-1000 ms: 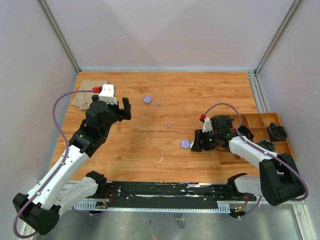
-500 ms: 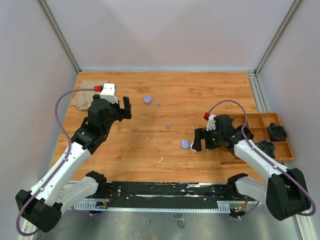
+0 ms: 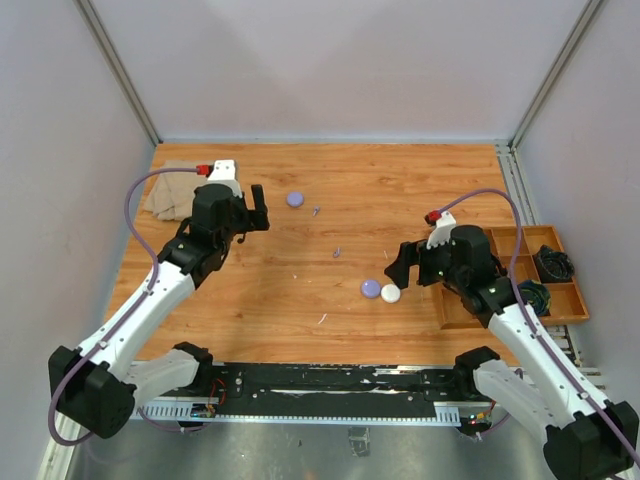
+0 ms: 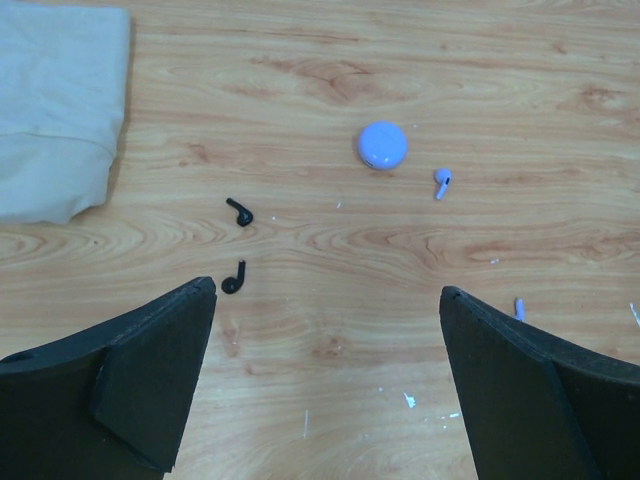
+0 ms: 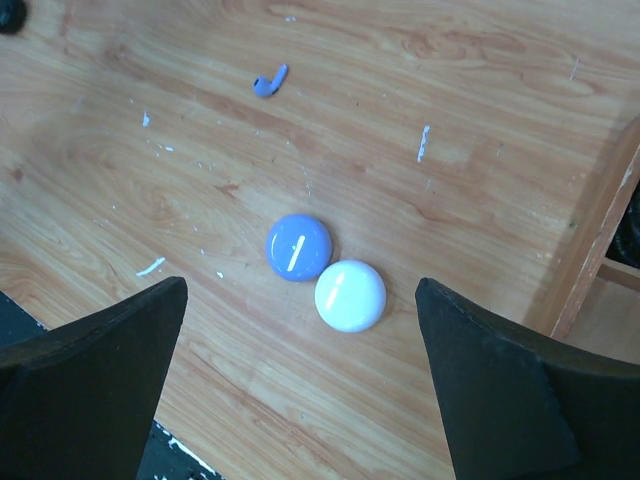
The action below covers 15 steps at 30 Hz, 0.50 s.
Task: Insert the wireless bluetooth earbuds into the charging case
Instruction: Pick up the charging case at the center of the board.
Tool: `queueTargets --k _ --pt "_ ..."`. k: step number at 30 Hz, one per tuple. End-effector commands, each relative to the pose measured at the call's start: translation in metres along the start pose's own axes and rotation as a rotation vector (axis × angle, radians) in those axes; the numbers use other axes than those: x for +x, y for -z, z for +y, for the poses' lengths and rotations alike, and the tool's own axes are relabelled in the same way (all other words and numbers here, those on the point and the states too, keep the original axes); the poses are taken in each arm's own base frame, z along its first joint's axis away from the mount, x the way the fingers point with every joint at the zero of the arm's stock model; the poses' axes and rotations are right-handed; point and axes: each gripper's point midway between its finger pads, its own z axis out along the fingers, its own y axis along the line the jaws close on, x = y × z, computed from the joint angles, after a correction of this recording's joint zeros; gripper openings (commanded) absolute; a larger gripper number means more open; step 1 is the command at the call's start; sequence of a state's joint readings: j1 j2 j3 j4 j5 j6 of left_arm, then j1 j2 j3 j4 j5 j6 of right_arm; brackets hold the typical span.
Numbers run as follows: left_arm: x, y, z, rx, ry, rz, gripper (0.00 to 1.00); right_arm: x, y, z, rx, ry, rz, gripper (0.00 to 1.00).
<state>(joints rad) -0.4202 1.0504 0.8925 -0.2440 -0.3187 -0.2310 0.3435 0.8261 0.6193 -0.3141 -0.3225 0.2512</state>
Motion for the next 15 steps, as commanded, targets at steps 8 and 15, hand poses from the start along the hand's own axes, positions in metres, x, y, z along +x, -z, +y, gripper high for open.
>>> queueTargets --k 8,15 --pt "0.029 -0.024 0.060 -0.214 0.319 0.125 0.99 -0.024 0.000 0.005 -0.054 -0.006 -0.262 0.98" --pt "0.084 -0.025 0.117 -0.423 0.495 0.266 0.99 -0.007 -0.009 0.004 -0.073 0.003 -0.213 0.99"
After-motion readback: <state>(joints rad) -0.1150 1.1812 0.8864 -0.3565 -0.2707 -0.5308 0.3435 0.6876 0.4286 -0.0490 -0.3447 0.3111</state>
